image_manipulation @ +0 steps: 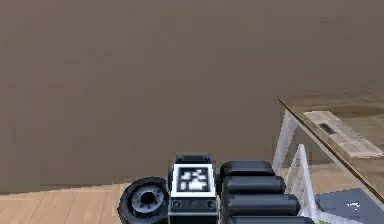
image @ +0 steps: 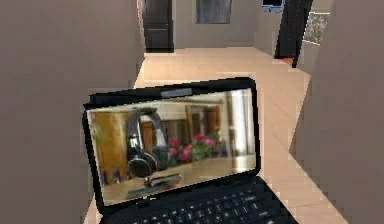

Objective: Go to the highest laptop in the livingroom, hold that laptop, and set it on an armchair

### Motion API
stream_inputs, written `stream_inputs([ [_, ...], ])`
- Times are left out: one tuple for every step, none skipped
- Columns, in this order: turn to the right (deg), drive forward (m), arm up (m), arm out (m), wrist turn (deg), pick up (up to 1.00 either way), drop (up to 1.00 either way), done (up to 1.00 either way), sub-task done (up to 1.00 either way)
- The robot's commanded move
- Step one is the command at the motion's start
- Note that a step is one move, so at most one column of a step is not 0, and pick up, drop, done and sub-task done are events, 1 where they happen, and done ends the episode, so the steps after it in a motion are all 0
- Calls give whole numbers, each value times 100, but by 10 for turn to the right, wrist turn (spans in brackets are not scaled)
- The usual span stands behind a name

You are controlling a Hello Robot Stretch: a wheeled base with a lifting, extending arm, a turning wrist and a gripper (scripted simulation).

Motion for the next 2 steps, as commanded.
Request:
stream_inputs([
  [90, 0, 0, 0, 0, 0, 0, 0, 0],
  [0, 100, 0, 0, 0, 0, 0, 0, 0],
])
